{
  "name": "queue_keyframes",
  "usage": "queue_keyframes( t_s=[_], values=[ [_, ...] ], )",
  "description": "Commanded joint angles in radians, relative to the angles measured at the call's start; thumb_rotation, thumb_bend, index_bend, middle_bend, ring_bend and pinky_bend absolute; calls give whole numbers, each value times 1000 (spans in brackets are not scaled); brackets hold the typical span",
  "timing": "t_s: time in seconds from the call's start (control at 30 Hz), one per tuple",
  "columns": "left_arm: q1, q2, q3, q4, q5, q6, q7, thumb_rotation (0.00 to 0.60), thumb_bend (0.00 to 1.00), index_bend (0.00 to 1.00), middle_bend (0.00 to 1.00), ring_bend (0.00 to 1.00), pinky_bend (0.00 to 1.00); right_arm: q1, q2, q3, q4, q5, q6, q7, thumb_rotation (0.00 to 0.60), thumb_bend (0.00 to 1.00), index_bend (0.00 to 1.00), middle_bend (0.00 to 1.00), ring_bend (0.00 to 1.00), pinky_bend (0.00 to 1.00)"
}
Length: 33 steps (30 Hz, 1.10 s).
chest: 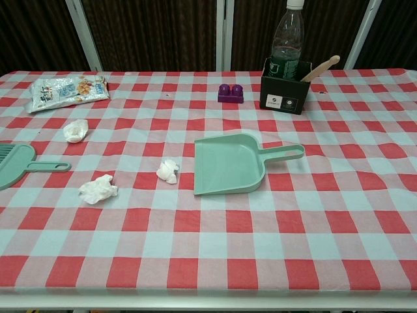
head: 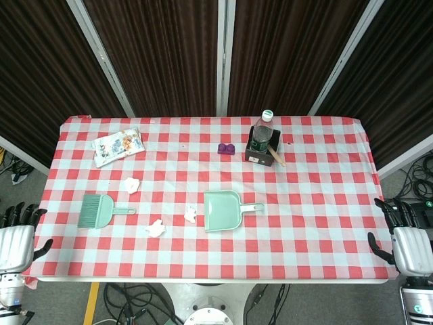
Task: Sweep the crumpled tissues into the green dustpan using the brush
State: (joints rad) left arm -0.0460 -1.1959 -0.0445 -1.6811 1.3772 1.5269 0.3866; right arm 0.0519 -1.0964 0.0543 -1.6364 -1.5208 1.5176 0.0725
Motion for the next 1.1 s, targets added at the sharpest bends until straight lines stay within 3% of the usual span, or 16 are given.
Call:
queue_keyframes(
  t_s=[0.03, 0.17, 0.3, 0.37, 0.5, 0.6, 0.73, 0.9, 1.1],
  values=[
    [-11, 5, -1, -4, 4, -22, -32, 600, 190, 256, 170, 92, 125, 1, 1, 1, 1, 1, -2, -1, 600, 334, 109, 194, 32, 56],
    [-60, 17, -22, 5, 22, -85, -103, 600, 190, 257, 169, 92, 137, 10, 9, 9, -3, 1, -9, -12, 600, 334, 109, 194, 32, 57],
    [-140, 5, -61, 48, 27, -161, -84, 600, 190, 278, 190, 135, 235, 17, 25, 19, -14, -1, -8, -27, 600, 334, 109, 193, 32, 57],
    [-189, -15, -79, 72, 21, -216, -73, 600, 189, 315, 239, 216, 354, 20, 34, 23, -21, 0, -8, -36, 600, 334, 109, 192, 32, 57],
    [-280, -64, -96, 124, -4, -341, -54, 600, 201, 399, 364, 454, 729, 23, 48, 28, -33, 6, -13, -47, 600, 334, 109, 192, 32, 56],
    [-338, -107, -103, 154, -58, -433, -5, 600, 202, 429, 416, 574, 864, 27, 53, 29, -37, 11, -20, -49, 600, 334, 109, 192, 32, 57],
    [-392, -174, -104, 190, -117, -500, 58, 600, 204, 434, 428, 640, 915, 31, 56, 30, -39, 18, -32, -51, 600, 334, 109, 192, 32, 56],
    [-428, -244, -103, 229, -190, -530, 134, 600, 206, 437, 436, 661, 924, 37, 56, 30, -38, 24, -45, -51, 600, 334, 109, 192, 32, 56],
    [-464, -324, -81, 285, -280, -529, 311, 600, 219, 440, 452, 664, 927, 39, 55, 30, -35, 29, -52, -49, 600, 334, 109, 192, 32, 57]
  ],
)
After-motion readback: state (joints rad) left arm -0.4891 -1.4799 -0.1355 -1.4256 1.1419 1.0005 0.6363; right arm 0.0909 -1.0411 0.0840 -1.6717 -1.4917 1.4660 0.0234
